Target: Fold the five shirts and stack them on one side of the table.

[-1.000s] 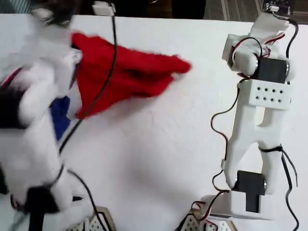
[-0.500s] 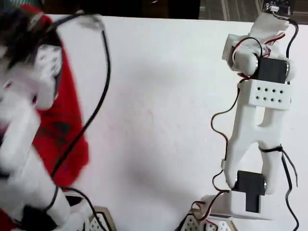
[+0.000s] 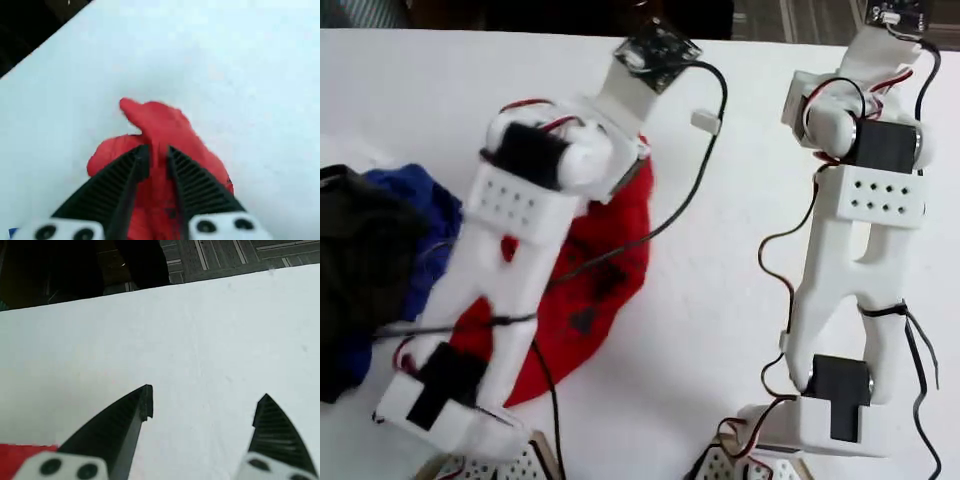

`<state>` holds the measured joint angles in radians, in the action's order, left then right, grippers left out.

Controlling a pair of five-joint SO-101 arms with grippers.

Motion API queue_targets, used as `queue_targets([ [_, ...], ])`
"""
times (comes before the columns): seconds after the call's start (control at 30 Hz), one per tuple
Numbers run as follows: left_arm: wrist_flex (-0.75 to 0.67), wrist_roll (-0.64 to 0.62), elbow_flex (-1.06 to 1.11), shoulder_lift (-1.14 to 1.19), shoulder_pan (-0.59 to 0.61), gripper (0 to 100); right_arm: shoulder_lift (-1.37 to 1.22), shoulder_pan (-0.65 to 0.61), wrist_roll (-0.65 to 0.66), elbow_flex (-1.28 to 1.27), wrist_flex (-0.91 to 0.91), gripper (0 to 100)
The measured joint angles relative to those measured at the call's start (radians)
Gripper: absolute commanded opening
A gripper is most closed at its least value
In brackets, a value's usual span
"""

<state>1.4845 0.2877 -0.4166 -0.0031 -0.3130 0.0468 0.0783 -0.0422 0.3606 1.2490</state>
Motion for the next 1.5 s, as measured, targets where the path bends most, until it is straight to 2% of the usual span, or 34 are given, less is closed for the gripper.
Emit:
queue_targets([
  [0.2,0.031,0.0,-0.017,0.005,0.021,27,0.0,0.0,0.0,0.0,0.0,32.3],
  [0.37,0.183,0.008,-0.087,-0.083,0.13,28,0.0,0.0,0.0,0.0,0.0,32.3],
  [0.47,0.267,0.068,-0.066,-0.138,0.207,28,0.0,-0.012,0.0,0.0,0.003,32.3],
  [0.6,0.282,0.095,0.095,-0.224,0.284,28,0.0,-0.087,0.0,0.0,0.052,32.3],
  [0.77,0.284,0.114,0.347,-0.407,0.324,28,-0.002,-0.206,0.0,0.0,0.144,32.3],
  [0.9,0.282,0.204,0.618,-0.611,0.362,28,-0.018,-0.296,0.023,-0.061,0.207,32.3],
  [1.1,0.123,0.37,1.112,-0.862,0.557,28,-0.051,-0.434,0.15,-0.265,0.206,32.3],
  [1.3,-0.08,0.506,1.471,-0.928,0.749,28,-0.11,-0.488,0.232,-0.463,0.087,32.3],
  [1.5,-0.18,0.548,1.633,-0.931,0.772,27,-0.218,-0.528,0.241,-0.525,-0.012,32.3],
])
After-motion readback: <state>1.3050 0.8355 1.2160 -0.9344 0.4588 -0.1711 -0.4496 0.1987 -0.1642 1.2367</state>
